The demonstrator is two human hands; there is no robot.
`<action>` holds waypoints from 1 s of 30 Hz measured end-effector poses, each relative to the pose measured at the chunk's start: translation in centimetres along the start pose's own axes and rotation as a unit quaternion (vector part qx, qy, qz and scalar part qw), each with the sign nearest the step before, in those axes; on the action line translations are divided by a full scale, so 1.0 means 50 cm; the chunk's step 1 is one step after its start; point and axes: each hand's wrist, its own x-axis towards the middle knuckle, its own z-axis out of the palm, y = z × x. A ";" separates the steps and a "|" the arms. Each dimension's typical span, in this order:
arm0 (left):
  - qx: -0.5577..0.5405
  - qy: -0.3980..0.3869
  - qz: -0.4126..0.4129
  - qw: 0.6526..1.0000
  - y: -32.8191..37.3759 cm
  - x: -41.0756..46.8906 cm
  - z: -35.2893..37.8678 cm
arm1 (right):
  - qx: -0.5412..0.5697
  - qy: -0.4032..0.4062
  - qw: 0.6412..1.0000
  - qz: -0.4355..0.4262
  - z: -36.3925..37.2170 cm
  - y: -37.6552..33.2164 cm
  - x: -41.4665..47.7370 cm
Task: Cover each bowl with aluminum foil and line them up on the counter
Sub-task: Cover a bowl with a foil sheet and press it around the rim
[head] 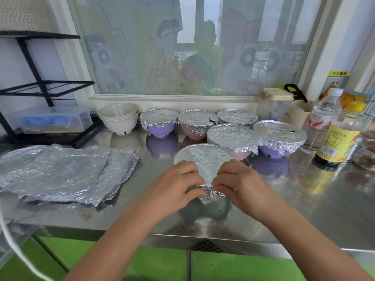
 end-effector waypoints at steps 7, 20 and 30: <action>-0.002 -0.003 -0.004 1.000 -0.008 0.000 -0.014 | 0.007 -0.003 1.000 0.025 -0.007 0.010 -0.013; 0.035 0.014 0.007 0.999 0.002 0.006 0.016 | -0.020 -0.002 1.000 -0.002 0.004 -0.012 0.000; -0.022 0.004 -0.036 0.999 -0.014 0.009 -0.003 | -0.006 0.002 1.000 0.015 -0.015 0.013 -0.017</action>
